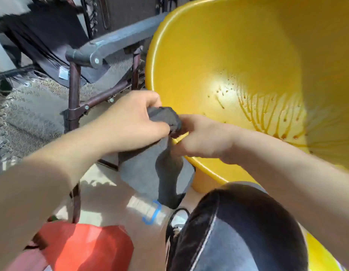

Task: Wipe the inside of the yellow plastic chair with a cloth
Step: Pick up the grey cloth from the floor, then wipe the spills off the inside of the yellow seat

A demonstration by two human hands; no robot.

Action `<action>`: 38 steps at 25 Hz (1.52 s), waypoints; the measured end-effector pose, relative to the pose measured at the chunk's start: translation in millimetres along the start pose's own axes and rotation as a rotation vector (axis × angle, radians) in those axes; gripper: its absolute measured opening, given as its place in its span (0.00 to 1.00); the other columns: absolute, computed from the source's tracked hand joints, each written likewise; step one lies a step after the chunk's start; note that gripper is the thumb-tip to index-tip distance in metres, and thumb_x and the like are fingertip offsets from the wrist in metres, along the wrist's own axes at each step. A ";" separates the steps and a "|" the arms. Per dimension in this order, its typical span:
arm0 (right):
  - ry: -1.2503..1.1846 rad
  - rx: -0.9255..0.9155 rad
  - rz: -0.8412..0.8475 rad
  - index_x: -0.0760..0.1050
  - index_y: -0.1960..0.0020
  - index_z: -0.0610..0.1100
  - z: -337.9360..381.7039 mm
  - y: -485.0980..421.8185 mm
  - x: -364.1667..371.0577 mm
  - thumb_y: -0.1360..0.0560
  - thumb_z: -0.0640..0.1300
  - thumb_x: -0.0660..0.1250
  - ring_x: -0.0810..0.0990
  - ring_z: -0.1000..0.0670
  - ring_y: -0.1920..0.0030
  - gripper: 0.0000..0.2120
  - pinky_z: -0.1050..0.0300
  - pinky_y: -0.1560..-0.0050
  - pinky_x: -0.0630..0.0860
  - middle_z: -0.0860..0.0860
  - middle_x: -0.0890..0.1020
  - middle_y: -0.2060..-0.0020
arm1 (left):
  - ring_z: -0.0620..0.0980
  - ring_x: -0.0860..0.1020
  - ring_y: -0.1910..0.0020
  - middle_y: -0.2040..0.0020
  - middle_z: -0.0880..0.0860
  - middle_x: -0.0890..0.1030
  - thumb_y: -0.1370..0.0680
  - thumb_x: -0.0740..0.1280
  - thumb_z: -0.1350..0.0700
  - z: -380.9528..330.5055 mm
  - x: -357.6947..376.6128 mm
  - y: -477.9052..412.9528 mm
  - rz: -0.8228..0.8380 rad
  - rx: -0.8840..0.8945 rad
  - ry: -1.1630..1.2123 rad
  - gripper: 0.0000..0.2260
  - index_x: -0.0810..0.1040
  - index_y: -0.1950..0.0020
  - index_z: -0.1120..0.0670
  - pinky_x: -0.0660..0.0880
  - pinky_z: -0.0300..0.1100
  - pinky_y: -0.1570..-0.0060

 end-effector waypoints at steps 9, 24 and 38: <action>-0.384 -0.116 -0.393 0.85 0.42 0.45 -80.6 141.7 -143.4 0.32 0.55 0.75 0.86 0.55 0.44 0.22 0.56 0.43 0.77 0.54 0.89 0.47 | 0.38 0.77 0.68 0.65 0.44 0.81 0.26 0.76 0.45 -226.1 9.0 -37.7 -0.004 0.469 0.113 0.11 0.78 0.51 0.47 0.70 0.34 0.67; 0.121 0.399 -0.606 0.81 0.49 0.47 -231.2 152.5 -204.0 0.23 0.50 0.74 0.84 0.46 0.64 0.08 0.53 0.71 0.80 0.47 0.86 0.59 | 0.52 0.78 0.54 0.52 0.51 0.76 0.20 0.69 0.43 -127.3 186.8 -118.5 0.339 0.027 -0.381 0.20 0.72 0.35 0.52 0.75 0.48 0.60; 0.469 0.220 -0.803 0.80 0.57 0.53 -275.2 181.1 -167.0 0.23 0.53 0.68 0.79 0.50 0.64 0.07 0.51 0.66 0.78 0.56 0.81 0.66 | 0.59 0.30 0.19 0.16 0.50 0.32 0.16 0.44 0.35 -131.3 345.2 -29.6 0.616 0.146 -0.465 0.31 0.37 0.17 0.41 0.34 0.71 0.25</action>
Point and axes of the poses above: each hand's wrist, its own y-axis away from the middle knuckle, its own x-axis out of the palm, z = x × y, the point moved 5 cm from there along -y, towards the middle knuckle
